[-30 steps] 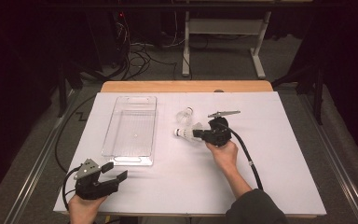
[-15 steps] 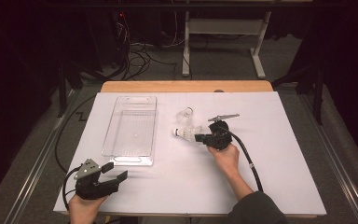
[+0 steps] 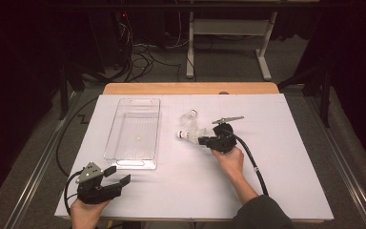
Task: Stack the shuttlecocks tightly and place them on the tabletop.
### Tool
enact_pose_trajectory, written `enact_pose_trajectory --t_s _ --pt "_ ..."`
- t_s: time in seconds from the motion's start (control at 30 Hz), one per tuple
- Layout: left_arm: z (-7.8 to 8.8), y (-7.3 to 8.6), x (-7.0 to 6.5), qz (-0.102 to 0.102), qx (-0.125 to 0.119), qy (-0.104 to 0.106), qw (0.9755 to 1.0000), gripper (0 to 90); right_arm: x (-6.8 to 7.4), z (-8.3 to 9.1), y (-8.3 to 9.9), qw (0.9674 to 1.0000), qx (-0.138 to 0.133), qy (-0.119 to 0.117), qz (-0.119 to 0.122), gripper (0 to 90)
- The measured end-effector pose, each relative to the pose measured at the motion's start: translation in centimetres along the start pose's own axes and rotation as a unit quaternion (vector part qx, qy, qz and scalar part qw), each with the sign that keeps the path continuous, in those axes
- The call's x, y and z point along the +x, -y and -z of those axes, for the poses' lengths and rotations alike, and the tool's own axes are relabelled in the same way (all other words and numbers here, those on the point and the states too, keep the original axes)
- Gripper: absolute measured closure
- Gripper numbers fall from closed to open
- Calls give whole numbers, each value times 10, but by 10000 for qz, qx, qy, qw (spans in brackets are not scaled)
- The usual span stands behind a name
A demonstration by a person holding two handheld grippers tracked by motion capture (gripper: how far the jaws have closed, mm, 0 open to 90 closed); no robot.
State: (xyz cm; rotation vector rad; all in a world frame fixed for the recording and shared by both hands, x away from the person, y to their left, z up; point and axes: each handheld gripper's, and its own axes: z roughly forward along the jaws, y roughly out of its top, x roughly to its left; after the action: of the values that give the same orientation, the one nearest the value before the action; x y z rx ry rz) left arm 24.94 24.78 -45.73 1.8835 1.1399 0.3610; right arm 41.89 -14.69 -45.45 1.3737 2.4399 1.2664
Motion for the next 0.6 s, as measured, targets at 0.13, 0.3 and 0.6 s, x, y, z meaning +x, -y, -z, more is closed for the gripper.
enact_pose_trajectory --t_s 0.13,0.3,0.6 --pt "0 0 0 1 1 1 10000 331 -1 1 0 10000 -15 56 -33 809" --pt "1 0 0 2 -13 5 10000 330 -1 4 0 9999 -23 128 -20 754" --pt "1 0 0 -4 -15 5 10000 331 0 7 0 9993 -14 343 137 643"
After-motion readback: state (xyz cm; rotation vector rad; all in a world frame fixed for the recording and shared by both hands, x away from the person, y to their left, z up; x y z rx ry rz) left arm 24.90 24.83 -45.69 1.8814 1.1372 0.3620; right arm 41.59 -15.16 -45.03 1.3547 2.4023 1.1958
